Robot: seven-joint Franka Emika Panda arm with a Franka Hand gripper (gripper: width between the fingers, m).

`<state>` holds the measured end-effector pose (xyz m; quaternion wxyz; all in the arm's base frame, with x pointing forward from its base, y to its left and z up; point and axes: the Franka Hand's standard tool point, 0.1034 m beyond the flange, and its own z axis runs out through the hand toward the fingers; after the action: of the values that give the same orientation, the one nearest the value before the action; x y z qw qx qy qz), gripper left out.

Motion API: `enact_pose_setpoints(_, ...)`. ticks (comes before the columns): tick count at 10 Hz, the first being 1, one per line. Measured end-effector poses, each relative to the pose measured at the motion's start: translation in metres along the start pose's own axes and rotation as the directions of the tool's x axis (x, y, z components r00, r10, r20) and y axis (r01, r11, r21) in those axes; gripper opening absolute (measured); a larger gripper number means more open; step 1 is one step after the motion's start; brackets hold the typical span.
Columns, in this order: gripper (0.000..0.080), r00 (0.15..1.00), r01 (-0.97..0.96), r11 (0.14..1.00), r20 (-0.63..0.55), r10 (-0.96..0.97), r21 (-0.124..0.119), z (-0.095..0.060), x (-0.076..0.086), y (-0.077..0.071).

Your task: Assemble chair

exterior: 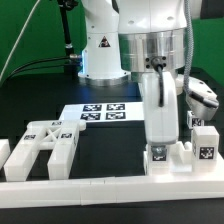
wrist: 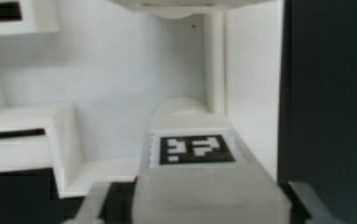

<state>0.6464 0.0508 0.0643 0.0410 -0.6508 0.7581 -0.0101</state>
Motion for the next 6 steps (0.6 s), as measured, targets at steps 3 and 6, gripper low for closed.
enact_pose_setpoints(3,0.052,1.0,0.007,1.0,0.0,-0.007,0.0,0.0,0.0,0.0)
enact_pose_setpoints(6,0.0643,0.992,0.128,0.991,0.013,-0.128,0.044,-0.038,0.007,-0.012)
